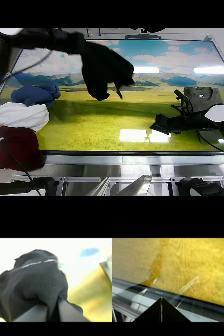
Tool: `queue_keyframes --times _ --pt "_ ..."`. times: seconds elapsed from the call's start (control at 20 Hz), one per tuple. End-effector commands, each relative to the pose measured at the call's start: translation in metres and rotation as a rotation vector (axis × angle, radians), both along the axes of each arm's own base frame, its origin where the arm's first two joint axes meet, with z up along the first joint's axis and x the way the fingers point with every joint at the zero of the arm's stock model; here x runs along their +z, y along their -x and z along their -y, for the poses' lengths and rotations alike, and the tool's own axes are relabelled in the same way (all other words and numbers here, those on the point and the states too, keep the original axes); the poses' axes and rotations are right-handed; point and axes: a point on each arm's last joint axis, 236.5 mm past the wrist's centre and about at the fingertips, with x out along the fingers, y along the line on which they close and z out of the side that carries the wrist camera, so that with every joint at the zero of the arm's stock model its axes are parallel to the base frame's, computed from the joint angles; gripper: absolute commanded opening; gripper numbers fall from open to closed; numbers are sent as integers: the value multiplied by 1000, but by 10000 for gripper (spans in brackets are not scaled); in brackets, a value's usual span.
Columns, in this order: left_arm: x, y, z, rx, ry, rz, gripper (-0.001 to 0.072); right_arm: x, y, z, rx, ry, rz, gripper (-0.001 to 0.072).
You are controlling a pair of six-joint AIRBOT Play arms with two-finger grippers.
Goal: Fold the shirts.
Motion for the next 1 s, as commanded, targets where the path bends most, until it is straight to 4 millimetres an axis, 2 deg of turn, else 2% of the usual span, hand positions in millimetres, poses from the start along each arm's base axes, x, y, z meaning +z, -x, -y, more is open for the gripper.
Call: queue_keyframes --times 0.0,0.05,0.15,0.25,0.3,0.4,0.45,0.5,0.55,0.65,0.75,0.95 --pt "-59 45 39 -112 -45 -153 511 0 0 0 -1 0 2 14" --pt "-70 48 39 -114 -53 -178 720 0 -1 0 -3 0 5 14" --pt "-75 44 22 -95 -92 -186 720 0 -1 0 -3 0 5 14" --pt "-75 42 -9 -62 -148 -220 720 1 -2 -1 -7 -7 6 14" --pt "-81 46 -24 -54 -162 -271 720 3 -4 -3 -15 -20 9 14" --pt "-109 60 -50 -38 -186 -392 720 2 -11 -2 -34 -17 28 22" --pt "-130 65 -60 -20 -191 -451 720 -1 -18 2 -50 -3 44 103" --pt "-151 70 -68 -4 -195 -490 719 -5 -26 8 -54 28 75 350" --pt "-173 70 -75 24 -193 -511 717 -10 -32 15 -64 58 95 511" --pt "-205 64 -76 75 -140 -521 701 -15 -48 27 -126 67 107 516" --pt "-228 61 -58 79 -35 -534 701 -29 -45 32 -133 69 47 516" --pt "-259 66 -13 0 107 -589 701 -63 -31 3 -53 68 -58 515"
